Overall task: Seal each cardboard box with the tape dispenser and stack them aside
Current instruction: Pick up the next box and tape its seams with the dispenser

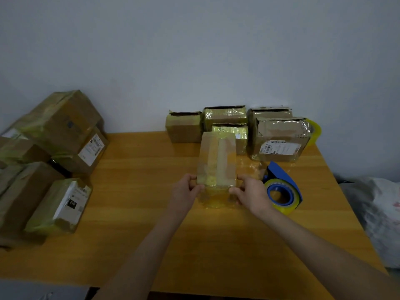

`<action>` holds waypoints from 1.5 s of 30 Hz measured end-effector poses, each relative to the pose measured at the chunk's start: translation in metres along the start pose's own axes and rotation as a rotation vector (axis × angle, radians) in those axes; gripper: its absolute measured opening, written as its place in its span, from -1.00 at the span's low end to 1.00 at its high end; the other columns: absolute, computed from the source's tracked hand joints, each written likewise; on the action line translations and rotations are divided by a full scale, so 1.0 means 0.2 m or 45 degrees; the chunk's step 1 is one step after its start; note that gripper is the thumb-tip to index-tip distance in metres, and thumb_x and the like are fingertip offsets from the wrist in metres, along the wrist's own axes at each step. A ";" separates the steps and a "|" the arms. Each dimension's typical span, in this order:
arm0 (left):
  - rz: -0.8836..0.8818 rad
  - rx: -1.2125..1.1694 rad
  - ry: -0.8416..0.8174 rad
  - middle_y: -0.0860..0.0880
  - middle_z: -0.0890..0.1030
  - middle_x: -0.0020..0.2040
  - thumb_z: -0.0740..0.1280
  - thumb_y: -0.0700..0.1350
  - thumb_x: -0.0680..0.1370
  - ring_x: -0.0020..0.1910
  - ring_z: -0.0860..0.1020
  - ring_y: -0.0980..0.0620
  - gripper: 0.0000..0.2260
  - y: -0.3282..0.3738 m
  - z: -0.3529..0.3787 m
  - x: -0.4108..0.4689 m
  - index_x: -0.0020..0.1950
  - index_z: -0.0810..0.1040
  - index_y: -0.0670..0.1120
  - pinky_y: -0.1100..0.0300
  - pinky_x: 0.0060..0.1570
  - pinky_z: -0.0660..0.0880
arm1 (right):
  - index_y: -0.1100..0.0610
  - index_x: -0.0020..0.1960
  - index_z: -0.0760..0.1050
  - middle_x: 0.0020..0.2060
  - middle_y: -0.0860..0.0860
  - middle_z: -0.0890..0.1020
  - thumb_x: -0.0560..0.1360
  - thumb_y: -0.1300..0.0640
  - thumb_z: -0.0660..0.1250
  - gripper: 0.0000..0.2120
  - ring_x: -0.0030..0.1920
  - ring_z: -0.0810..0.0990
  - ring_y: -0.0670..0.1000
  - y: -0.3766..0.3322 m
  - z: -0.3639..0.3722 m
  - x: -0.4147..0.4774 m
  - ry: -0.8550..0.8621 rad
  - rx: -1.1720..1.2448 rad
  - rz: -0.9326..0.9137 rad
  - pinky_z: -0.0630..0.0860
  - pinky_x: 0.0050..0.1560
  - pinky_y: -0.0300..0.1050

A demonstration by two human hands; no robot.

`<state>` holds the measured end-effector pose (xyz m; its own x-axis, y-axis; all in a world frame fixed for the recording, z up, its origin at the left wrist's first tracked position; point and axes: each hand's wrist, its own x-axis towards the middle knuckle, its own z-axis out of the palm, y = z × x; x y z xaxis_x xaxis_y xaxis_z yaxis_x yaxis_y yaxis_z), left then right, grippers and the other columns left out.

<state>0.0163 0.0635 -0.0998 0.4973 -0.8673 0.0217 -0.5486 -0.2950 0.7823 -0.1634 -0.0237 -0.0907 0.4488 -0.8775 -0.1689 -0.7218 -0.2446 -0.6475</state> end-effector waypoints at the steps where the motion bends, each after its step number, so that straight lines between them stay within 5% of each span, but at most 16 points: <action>1: 0.058 0.057 0.015 0.10 0.44 -0.36 0.43 -0.12 0.49 -0.39 0.45 0.21 -0.85 -0.01 0.00 0.00 -0.02 0.49 -0.02 0.38 -0.39 0.40 | 0.13 0.43 0.32 -0.24 -0.02 0.65 0.49 -0.04 0.40 -0.41 -0.24 0.63 -0.07 0.00 0.00 0.00 -0.002 -0.122 -0.001 0.53 -0.27 -0.25; 5: 0.201 0.238 -0.002 0.09 0.42 -0.20 0.53 -0.03 0.37 -0.24 0.43 0.17 -0.64 -0.04 0.00 0.03 0.03 0.46 -0.11 0.38 -0.25 0.34 | 0.05 0.40 0.23 -0.06 -0.02 0.58 0.36 -0.26 0.43 -0.23 -0.11 0.60 0.01 0.00 -0.01 -0.01 -0.012 -0.415 0.058 0.47 -0.34 -0.21; 8: 0.193 0.175 -0.108 -0.06 0.42 0.24 0.55 0.04 0.33 0.19 0.43 0.02 -0.28 -0.02 0.01 0.07 0.37 0.33 -0.16 0.25 0.13 0.36 | 0.00 0.52 0.02 0.37 0.08 0.38 0.27 -0.40 0.40 0.02 0.21 0.53 0.12 -0.02 -0.01 0.03 0.006 -0.349 -0.002 0.56 -0.04 -0.03; 11: 0.191 0.219 -0.310 -0.12 0.13 0.55 0.45 0.11 0.43 0.48 0.20 -0.06 -0.13 0.01 0.06 0.10 0.57 0.00 -0.04 -0.01 0.42 0.24 | -0.02 0.57 -0.06 0.32 0.08 0.49 0.34 -0.43 0.30 0.00 0.15 0.58 0.12 -0.06 0.01 0.07 -0.029 -0.242 -0.081 0.59 0.03 0.02; 15: 0.203 0.301 -0.335 -0.15 0.06 0.56 0.40 0.08 0.46 0.51 0.14 -0.14 -0.18 -0.01 0.08 0.12 0.57 0.01 -0.03 -0.11 0.44 0.19 | 0.07 0.56 0.03 0.16 0.11 0.60 0.43 -0.38 0.17 -0.13 -0.01 0.64 0.07 -0.04 0.05 0.08 0.118 -0.429 -0.255 0.57 -0.06 -0.06; 19: 0.303 0.214 -0.334 -0.11 0.07 0.56 0.42 -0.04 0.46 0.52 0.11 -0.10 -0.19 -0.06 0.05 0.10 0.55 -0.01 -0.02 -0.04 0.46 0.16 | 0.05 0.58 -0.03 0.30 0.14 0.52 0.49 -0.27 0.23 -0.18 0.09 0.62 0.09 0.04 0.04 0.07 0.039 -0.417 -0.371 0.55 0.08 -0.02; 26: 0.235 0.017 -0.322 -0.03 0.31 0.44 0.44 -0.19 0.47 0.31 0.36 0.11 -0.18 -0.08 0.03 0.09 0.51 -0.06 0.03 0.56 0.12 0.32 | -0.09 0.57 -0.04 0.31 0.07 0.53 0.42 -0.15 0.43 -0.09 0.16 0.59 0.07 0.09 0.00 0.08 -0.040 -0.211 -0.306 0.53 0.15 -0.05; 30: 0.227 0.061 -0.306 -0.10 0.27 0.49 0.42 -0.24 0.49 0.38 0.37 -0.04 -0.17 -0.09 0.03 0.08 0.51 -0.12 0.05 0.34 0.22 0.34 | -0.14 0.56 -0.07 0.26 0.08 0.57 0.44 -0.04 0.45 -0.10 0.09 0.62 0.07 0.07 0.04 0.07 0.017 -0.265 -0.265 0.54 0.08 -0.10; 35: 0.044 0.054 -0.532 -0.02 0.07 0.57 0.57 -0.05 0.33 0.48 0.21 -0.02 0.10 -0.11 -0.02 0.11 0.56 -0.21 0.05 -0.08 0.40 0.27 | -0.11 0.56 -0.28 0.46 0.06 0.33 0.34 -0.10 0.50 0.12 0.32 0.47 0.11 0.10 -0.04 0.06 -0.306 0.003 -0.157 0.46 0.29 0.07; 40: -0.257 -0.317 -0.317 -0.04 0.17 0.55 0.28 0.16 0.55 0.46 0.26 -0.04 -0.29 0.03 -0.03 0.21 0.57 0.02 -0.02 0.03 0.37 0.30 | 0.05 0.57 0.03 0.48 0.09 0.29 0.43 -0.22 0.37 -0.12 0.42 0.34 0.15 0.00 -0.05 0.09 0.097 0.543 0.159 0.40 0.33 0.17; 45: -0.368 -0.313 -0.430 -0.06 0.38 0.44 0.27 0.07 0.59 0.34 0.42 -0.05 -0.46 0.17 -0.04 0.21 0.51 0.23 -0.06 0.01 0.32 0.39 | 0.16 0.45 0.29 0.30 0.12 0.49 0.46 -0.07 0.44 -0.33 0.21 0.51 0.12 -0.12 -0.01 0.12 -0.032 0.505 0.278 0.54 0.16 0.09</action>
<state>0.0232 0.0189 -0.0672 0.3380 -0.8575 -0.3878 -0.2262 -0.4740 0.8510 -0.1356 -0.0402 -0.0777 0.3247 -0.8795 -0.3480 -0.5453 0.1265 -0.8286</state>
